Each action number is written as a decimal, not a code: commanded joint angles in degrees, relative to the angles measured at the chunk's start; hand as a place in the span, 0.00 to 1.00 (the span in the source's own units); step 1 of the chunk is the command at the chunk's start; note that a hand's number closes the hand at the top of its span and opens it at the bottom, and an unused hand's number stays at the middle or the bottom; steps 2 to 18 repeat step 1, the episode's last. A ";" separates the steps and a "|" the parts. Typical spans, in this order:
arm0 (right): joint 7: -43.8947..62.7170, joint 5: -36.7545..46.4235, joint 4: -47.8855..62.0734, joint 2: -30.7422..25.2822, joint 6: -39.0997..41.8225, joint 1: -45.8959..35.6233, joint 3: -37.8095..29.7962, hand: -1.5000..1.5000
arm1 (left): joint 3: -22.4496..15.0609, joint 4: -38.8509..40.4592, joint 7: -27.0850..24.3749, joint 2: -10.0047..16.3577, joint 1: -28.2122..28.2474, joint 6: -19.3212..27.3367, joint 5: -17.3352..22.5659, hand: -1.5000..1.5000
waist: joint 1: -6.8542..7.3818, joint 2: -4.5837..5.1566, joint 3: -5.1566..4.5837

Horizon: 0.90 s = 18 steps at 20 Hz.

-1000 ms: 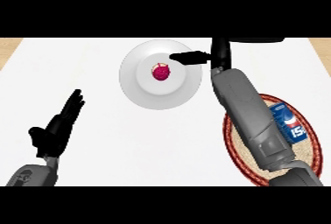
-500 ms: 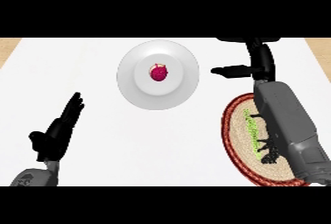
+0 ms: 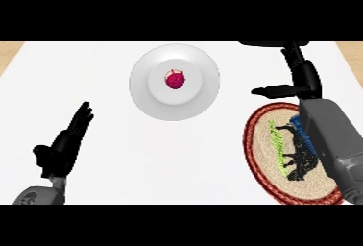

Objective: Pick the cupcake from the placemat and place it in the plate

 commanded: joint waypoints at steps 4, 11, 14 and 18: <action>-5.54 1.28 4.50 0.04 -2.32 -0.47 -0.91 0.00 | 2.61 3.47 -1.28 1.03 -1.83 -3.36 0.60 0.50 | 0.25 0.19 0.01; -5.54 1.28 4.50 0.04 -2.32 -0.47 -0.91 0.00 | 2.61 3.47 -1.28 1.03 -1.83 -3.36 0.60 0.50 | 0.25 0.19 0.01; -5.54 1.28 4.50 0.04 -2.32 -0.47 -0.91 0.00 | 2.61 3.47 -1.28 1.03 -1.83 -3.36 0.60 0.50 | 0.25 0.19 0.01; -5.54 1.28 4.50 0.04 -2.32 -0.47 -0.91 0.00 | 2.61 3.47 -1.28 1.03 -1.83 -3.36 0.60 0.50 | 0.25 0.19 0.01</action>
